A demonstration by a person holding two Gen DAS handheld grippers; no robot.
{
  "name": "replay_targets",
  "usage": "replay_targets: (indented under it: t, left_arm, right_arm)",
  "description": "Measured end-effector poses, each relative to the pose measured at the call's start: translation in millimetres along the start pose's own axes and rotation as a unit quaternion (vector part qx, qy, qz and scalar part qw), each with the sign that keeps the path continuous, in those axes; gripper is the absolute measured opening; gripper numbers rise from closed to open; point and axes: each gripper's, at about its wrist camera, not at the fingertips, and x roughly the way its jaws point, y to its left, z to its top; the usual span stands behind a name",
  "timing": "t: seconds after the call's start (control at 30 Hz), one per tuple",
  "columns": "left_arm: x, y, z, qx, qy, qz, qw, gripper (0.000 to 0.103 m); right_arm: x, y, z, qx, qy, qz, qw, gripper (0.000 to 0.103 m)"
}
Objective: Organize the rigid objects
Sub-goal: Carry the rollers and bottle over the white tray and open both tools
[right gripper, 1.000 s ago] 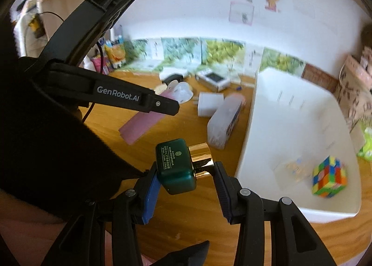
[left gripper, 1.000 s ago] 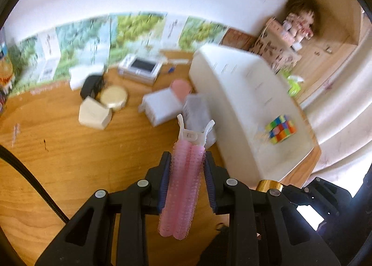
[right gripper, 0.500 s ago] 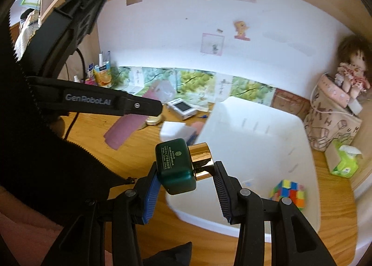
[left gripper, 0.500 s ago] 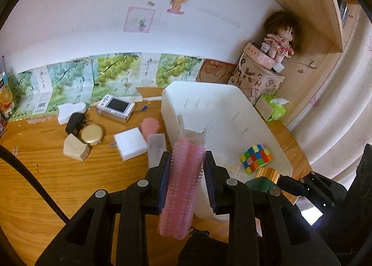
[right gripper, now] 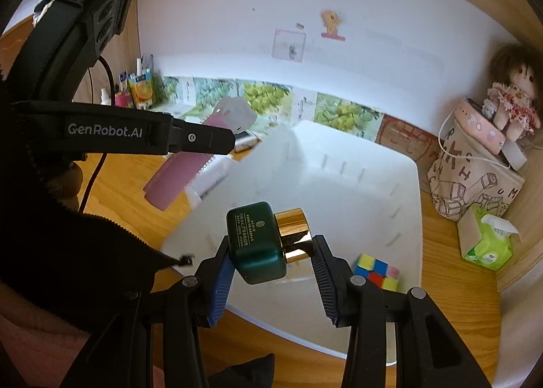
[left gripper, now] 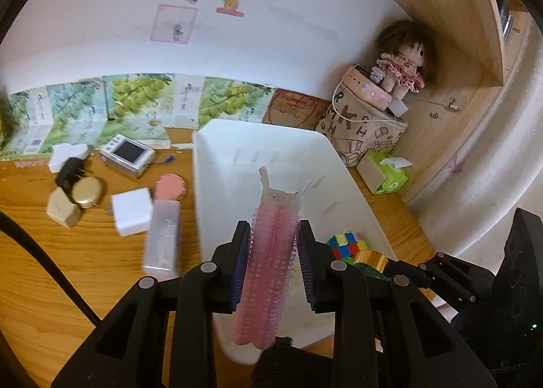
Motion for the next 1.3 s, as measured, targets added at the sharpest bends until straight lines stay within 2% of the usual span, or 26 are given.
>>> replay_targets:
  t: [0.33, 0.53, 0.63, 0.7, 0.77, 0.97, 1.07, 1.3]
  left_arm:
    - [30, -15, 2, -0.035, 0.016, 0.005, 0.9993, 0.032]
    - [45, -11, 1, -0.068, 0.022, 0.012, 0.9974, 0.034]
    - [46, -11, 1, -0.074, 0.021, 0.016, 0.9969, 0.041]
    - [44, -13, 1, -0.074, 0.018, 0.02, 0.9969, 0.051]
    - [43, -13, 0, -0.074, 0.017, 0.02, 0.9969, 0.063]
    - [39, -11, -1, -0.075, 0.016, 0.022, 0.9968, 0.08]
    - [37, -10, -3, -0.073, 0.016, 0.019, 0.997, 0.08]
    - [29, 0, -8, -0.079, 0.021, 0.005, 0.9967, 0.08]
  right_arm:
    - [15, -32, -7, -0.009, 0.052, 0.022, 0.998, 0.045]
    - [23, -42, -11, -0.009, 0.065, 0.029, 0.997, 0.045]
    - [23, -48, -9, -0.005, 0.063, 0.025, 0.998, 0.046]
    - [22, -49, -7, -0.005, 0.056, 0.023, 0.998, 0.046]
    - [21, -47, -7, -0.007, 0.055, 0.026, 0.998, 0.058]
    - [17, -41, -11, -0.003, 0.05, 0.02, 0.999, 0.071]
    - [14, -41, -13, 0.004, 0.048, 0.01, 0.999, 0.077]
    - [8, -29, -15, 0.017, 0.058, -0.01, 0.998, 0.08]
